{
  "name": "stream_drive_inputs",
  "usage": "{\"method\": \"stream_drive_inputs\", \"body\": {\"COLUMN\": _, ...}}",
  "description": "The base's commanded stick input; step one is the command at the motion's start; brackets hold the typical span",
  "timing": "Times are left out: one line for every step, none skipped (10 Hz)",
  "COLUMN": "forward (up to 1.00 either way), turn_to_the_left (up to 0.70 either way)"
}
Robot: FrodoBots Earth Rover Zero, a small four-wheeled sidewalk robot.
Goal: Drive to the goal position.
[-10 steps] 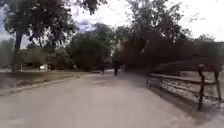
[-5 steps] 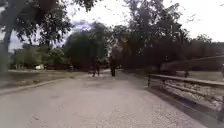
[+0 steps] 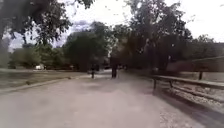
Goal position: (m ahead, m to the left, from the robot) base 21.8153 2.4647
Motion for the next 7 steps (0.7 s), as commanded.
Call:
{"method": "stream_drive_inputs", "body": {"forward": 0.85, "turn_to_the_left": 0.0}}
{"method": "stream_drive_inputs", "body": {"forward": 0.85, "turn_to_the_left": -0.18}}
{"method": "stream_drive_inputs", "body": {"forward": 0.85, "turn_to_the_left": -0.33}}
{"method": "stream_drive_inputs", "body": {"forward": 0.85, "turn_to_the_left": -0.34}}
{"method": "stream_drive_inputs", "body": {"forward": 0.85, "turn_to_the_left": -0.27}}
{"method": "stream_drive_inputs", "body": {"forward": 0.71, "turn_to_the_left": 0.0}}
{"method": "stream_drive_inputs", "body": {"forward": 0.0, "turn_to_the_left": 0.0}}
